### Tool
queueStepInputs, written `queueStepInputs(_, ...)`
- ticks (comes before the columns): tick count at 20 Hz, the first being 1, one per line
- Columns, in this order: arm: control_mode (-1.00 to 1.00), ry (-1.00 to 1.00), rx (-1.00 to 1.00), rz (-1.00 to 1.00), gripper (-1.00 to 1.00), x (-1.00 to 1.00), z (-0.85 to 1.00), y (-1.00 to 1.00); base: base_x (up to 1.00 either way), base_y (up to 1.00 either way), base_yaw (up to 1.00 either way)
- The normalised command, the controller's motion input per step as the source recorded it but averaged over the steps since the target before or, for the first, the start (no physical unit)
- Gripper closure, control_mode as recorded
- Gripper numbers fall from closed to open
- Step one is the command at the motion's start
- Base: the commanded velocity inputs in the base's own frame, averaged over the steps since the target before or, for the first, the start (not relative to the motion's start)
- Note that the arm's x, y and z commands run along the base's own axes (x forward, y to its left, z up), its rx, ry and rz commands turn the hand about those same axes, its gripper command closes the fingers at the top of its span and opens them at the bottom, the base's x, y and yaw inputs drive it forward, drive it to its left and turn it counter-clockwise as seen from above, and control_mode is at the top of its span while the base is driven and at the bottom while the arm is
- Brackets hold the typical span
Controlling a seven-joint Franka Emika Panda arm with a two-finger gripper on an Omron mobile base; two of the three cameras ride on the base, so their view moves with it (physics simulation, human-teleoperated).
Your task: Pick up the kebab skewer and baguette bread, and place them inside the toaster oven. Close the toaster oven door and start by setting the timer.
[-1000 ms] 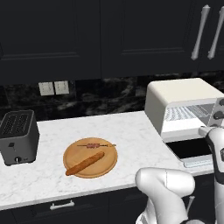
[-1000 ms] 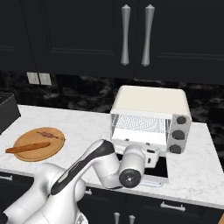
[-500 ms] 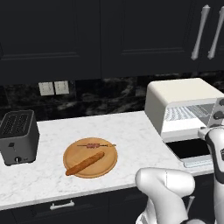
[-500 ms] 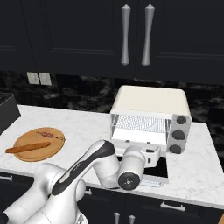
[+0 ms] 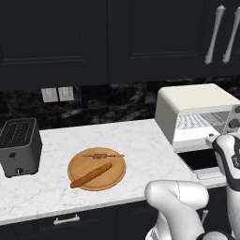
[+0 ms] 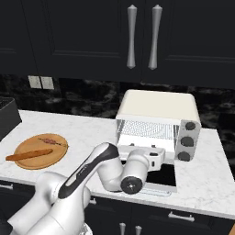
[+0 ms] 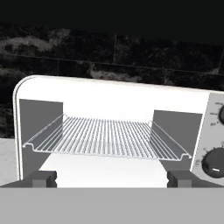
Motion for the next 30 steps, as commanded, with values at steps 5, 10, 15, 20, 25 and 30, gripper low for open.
queueStepInputs(5, -1.00, 0.00, 0.00, 0.00, -1.00, 0.30, 0.04, 0.00, 0.00, 0.00, 0.00)
queueStepInputs(10, -1.00, 0.02, 0.01, 0.00, -1.00, 0.37, 0.00, -0.01, 0.00, 0.00, 0.00)
queueStepInputs(15, -1.00, 0.05, 0.04, 0.00, -1.00, 0.44, 0.00, -0.05, 0.00, 0.00, 0.00)
queueStepInputs(20, -1.00, 0.04, 0.02, 0.00, -1.00, 0.41, 0.00, -0.02, 0.00, 0.00, 0.00)
queueStepInputs(25, -1.00, 0.05, 0.00, 0.00, -1.00, 0.38, 0.00, 0.00, 0.00, 0.00, 0.00)
queueStepInputs(30, -1.00, 0.04, 0.01, 0.00, -1.00, 0.17, -0.16, -0.02, 0.00, 0.00, 0.00)
